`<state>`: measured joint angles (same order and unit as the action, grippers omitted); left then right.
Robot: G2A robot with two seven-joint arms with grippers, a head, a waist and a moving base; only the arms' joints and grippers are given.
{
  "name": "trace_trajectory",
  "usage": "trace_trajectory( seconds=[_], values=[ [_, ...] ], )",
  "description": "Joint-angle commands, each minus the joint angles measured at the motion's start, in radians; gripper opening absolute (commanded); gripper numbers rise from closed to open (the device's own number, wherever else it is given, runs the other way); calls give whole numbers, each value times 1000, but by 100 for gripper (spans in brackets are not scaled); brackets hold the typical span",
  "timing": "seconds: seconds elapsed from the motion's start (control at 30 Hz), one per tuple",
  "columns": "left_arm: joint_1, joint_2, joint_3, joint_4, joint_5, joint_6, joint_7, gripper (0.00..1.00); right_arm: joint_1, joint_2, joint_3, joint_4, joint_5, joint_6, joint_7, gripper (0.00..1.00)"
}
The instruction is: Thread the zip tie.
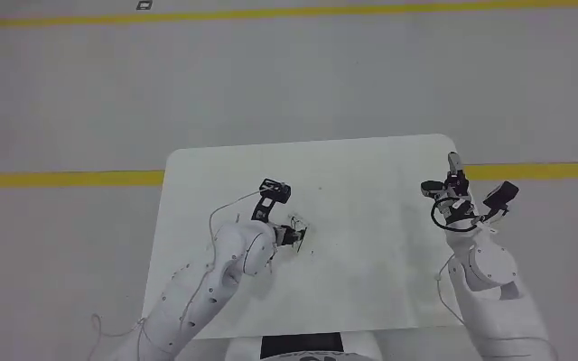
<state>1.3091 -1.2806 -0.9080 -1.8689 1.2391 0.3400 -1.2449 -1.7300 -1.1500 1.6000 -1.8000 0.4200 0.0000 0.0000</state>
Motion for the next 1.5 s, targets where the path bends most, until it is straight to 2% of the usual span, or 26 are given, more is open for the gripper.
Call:
trace_trajectory(
  seconds=[0.0,0.27,0.4,0.53,0.6,0.87,1.0,1.3,1.37,1.47],
  values=[
    [7,-26,3,14,49,0,-32,100,0,0,0,0,0,0,0,100],
    [7,-26,3,14,49,0,-32,100,0,0,0,0,0,0,0,100],
    [13,-29,13,21,44,0,9,100,0,0,0,0,0,0,0,100],
    [9,-44,29,40,49,0,24,100,0,0,0,0,0,0,0,100],
    [9,-56,12,41,39,0,20,100,0,0,0,0,0,0,0,100],
    [9,-56,12,41,39,0,20,100,0,0,0,0,0,0,0,100],
    [29,-56,-3,43,33,0,67,100,0,0,0,0,0,0,0,100],
    [35,-56,1,41,41,-5,74,100,0,0,0,0,0,0,0,100],
    [42,-57,7,49,49,-2,92,100,0,0,0,0,0,0,0,100],
    [48,-59,7,51,91,0,80,100,0,0,0,0,0,0,0,100]
  ],
)
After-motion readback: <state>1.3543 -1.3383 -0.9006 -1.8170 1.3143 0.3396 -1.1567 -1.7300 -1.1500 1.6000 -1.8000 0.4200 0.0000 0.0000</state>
